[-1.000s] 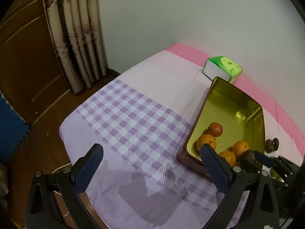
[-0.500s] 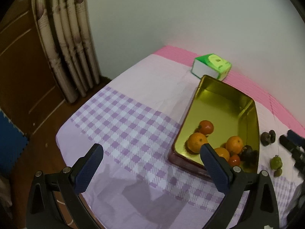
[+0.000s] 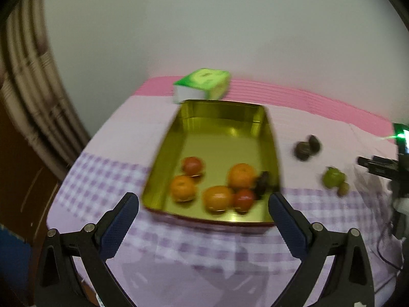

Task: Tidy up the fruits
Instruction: 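Withdraw the right gripper from the tin, then reach the left gripper to the green tomato and close on it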

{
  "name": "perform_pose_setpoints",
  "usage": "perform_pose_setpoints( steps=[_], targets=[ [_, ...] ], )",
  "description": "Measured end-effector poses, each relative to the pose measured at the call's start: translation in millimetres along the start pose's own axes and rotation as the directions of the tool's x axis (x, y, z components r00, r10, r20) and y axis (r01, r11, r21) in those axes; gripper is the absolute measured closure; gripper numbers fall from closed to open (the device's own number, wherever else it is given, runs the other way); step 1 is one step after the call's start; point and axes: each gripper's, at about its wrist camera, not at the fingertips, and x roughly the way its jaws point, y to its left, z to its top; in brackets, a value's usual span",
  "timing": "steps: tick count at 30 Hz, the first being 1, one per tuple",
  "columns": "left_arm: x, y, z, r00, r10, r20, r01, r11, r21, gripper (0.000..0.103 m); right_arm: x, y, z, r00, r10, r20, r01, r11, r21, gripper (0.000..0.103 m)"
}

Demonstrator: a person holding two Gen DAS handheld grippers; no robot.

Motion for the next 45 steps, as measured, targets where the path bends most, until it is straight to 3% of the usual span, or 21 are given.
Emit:
perform_pose_setpoints(
  steps=[3, 9, 12, 17, 31, 39, 45],
  targets=[
    [4.2, -30.0, 6.6, 0.998, -0.058, -0.010, 0.058, 0.997, 0.043, 0.002, 10.0, -8.2, -1.7, 1.000, -0.014, -0.008, 0.014, 1.000, -0.002, 0.020],
    [22.1, -91.9, 17.4, 0.987, -0.153, -0.052, 0.159, 0.980, 0.123, 0.003, 18.1, -18.9, 0.5, 1.000, -0.012, 0.002, 0.012, 1.000, -0.012, 0.007],
    [32.3, -115.7, 18.6, 0.977, -0.194, -0.087, 0.205, 0.968, 0.146, 0.007, 21.1, -23.3, 0.6, 1.000, -0.005, 0.002, 0.005, 1.000, -0.016, 0.001],
    [54.6, -142.8, 19.7, 0.963, -0.223, -0.153, 0.245, 0.958, 0.150, 0.020, 21.9, -25.7, 0.0, 1.000, -0.006, 0.012, 0.006, 1.000, -0.020, 0.000],
    [94.4, -176.7, 18.0, 0.932, -0.269, -0.243, 0.311, 0.938, 0.152, 0.043, 22.5, -26.1, -0.6, 1.000, -0.007, 0.012, 0.007, 1.000, -0.021, 0.000],
    [109.7, -182.5, 24.3, 0.929, -0.272, -0.252, 0.315, 0.937, 0.152, 0.051, 22.8, -26.6, -1.0, 1.000, -0.007, 0.013, 0.007, 1.000, -0.021, 0.000],
    [120.9, -183.8, 24.4, 0.923, -0.276, -0.269, 0.320, 0.937, 0.137, 0.064, 23.0, -26.7, -1.2, 1.000, -0.007, 0.013, 0.007, 1.000, -0.021, 0.000]
  ],
)
